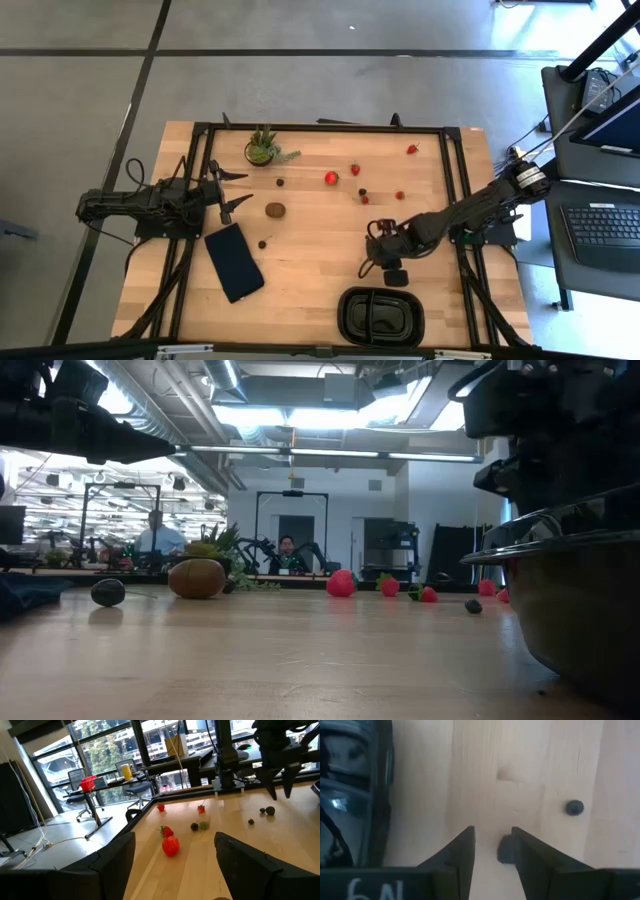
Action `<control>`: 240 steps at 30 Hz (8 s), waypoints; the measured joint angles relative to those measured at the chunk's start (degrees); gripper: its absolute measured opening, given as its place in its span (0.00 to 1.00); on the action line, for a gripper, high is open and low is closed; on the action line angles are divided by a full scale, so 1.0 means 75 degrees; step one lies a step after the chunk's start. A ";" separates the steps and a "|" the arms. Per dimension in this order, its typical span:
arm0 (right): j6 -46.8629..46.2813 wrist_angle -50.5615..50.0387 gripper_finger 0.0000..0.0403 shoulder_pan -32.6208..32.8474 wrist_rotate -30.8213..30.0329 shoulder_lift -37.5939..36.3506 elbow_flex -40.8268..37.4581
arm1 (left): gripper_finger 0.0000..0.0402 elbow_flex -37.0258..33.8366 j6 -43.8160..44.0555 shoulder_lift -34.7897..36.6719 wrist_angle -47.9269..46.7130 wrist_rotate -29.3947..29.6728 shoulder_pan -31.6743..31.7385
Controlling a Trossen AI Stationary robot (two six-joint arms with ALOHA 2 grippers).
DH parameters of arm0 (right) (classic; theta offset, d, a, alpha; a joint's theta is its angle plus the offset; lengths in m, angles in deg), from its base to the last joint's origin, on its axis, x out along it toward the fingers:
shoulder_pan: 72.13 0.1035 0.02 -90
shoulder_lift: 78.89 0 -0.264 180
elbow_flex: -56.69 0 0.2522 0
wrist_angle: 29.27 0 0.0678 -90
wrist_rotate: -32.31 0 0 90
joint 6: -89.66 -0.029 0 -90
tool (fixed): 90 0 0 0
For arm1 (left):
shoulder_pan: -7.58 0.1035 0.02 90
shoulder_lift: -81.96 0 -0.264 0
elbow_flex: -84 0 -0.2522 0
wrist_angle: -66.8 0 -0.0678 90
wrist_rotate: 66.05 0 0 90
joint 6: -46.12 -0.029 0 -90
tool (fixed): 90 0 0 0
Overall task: Pick and placing Produce into tupperware
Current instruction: Put the blackberry into the black container
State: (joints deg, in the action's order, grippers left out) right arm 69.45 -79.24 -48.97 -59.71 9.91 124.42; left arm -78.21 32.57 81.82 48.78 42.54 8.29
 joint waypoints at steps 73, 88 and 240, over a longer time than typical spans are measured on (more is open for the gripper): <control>-0.0264 -0.0409 0.72 0.0149 -0.0207 -0.0006 0.0004 | 0.66 0.0000 -0.0016 0.0000 0.0007 0.0000 0.0000; -0.0036 -0.0461 0.64 0.0157 -0.0695 -0.0006 0.0003 | 0.66 0.0000 -0.0016 0.0000 0.0004 0.0000 0.0002; -0.6270 0.1906 0.26 0.2049 -0.0804 0.1672 0.2137 | 0.66 0.0000 -0.0022 0.0000 0.0004 0.0002 0.0000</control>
State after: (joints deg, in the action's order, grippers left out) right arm 22.42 -64.95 -33.61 -65.73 22.45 140.45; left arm -78.21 32.41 81.82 48.81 42.56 8.29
